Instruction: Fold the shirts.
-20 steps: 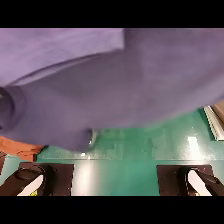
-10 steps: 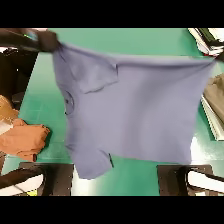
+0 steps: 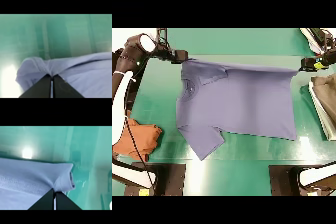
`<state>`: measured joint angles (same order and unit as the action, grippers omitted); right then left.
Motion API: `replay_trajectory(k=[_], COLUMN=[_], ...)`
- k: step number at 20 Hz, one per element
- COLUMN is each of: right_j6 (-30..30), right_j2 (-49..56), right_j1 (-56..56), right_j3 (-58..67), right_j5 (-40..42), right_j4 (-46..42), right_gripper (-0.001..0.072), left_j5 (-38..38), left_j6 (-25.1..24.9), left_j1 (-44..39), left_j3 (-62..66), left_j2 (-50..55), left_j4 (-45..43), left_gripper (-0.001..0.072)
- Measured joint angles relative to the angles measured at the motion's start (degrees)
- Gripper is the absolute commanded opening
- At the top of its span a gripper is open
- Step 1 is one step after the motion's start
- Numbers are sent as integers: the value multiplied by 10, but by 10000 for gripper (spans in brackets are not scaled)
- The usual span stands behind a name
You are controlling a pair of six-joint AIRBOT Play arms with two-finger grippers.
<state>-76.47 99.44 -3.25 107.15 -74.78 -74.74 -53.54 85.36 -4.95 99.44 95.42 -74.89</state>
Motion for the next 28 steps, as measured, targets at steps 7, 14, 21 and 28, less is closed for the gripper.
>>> replay_trajectory(k=[7,14,21,28], right_j6=[0,0,-10,-12], right_j2=[-32,-86,-176,-329], right_j1=[8,33,14,-38], right_j3=[-98,-247,-285,-404], right_j5=[-3,71,39,18], right_j4=[-6,-2,1,2], right_gripper=[15,385,385,384], left_j5=[-108,-81,-158,-181], left_j6=[-48,-44,-20,29], left_j1=[18,21,21,20], left_j3=[-53,-144,-178,-459], left_j2=[11,12,-75,-293], left_j4=[27,40,14,31], left_gripper=[22,603,603,603])
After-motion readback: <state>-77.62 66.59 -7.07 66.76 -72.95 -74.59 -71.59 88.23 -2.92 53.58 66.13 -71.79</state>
